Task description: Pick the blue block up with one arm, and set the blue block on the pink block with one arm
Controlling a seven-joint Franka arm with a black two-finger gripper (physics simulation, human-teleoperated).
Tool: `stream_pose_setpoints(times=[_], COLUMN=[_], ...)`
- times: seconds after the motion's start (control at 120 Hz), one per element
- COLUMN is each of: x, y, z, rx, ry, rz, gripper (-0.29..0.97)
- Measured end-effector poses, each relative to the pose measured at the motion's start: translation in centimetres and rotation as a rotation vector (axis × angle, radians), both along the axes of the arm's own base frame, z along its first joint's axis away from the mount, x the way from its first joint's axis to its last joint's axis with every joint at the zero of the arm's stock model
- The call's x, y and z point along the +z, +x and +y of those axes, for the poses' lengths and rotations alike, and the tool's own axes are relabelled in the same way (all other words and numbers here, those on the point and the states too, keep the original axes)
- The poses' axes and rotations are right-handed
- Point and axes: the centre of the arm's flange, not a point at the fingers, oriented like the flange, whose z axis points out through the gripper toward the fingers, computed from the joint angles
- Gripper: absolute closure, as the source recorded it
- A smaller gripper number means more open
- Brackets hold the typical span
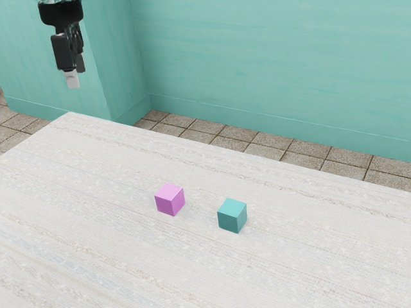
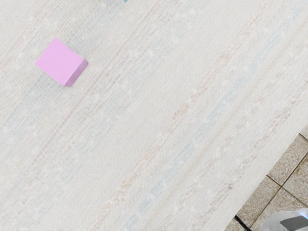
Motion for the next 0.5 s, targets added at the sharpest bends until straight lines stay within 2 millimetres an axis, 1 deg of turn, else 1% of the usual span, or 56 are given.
stream_pose_setpoints(times=[0.067, 0.15, 0.2, 0.25, 0.283, 0.325, 0.35, 0.408, 0.433, 0.458, 0.5], x=[-0.8, -0.7, -1.8, -2.1, -1.7, -0.5, -0.8, -3.4, -4.9, -6.4, -8.7], y=[0.6, 0.5, 1.0, 1.1, 0.7, -1.1, -1.8, -2.2, -2.3, -2.5, -2.6], z=[0.3, 0.7, 0.9, 0.8, 0.7, 0.5, -0.3, -4.8, -6.3, -7.1, -7.7], rx=[0.015, 0.036, 0.045, 0.048, 0.052, 0.058, 0.045, -0.053, -0.096, -0.127, -0.167], ry=[0.005, 0.011, 0.013, 0.002, -0.005, 0.000, 0.006, 0.036, 0.046, 0.053, 0.059], rz=[0.019, 0.019, 0.045, 0.055, 0.050, 0.032, 0.042, 0.096, 0.117, 0.134, 0.156], gripper=[0.00, 0.00, 0.00, 0.00, 0.00, 0.00, 0.00, 0.00, 0.00, 0.00, 0.00])
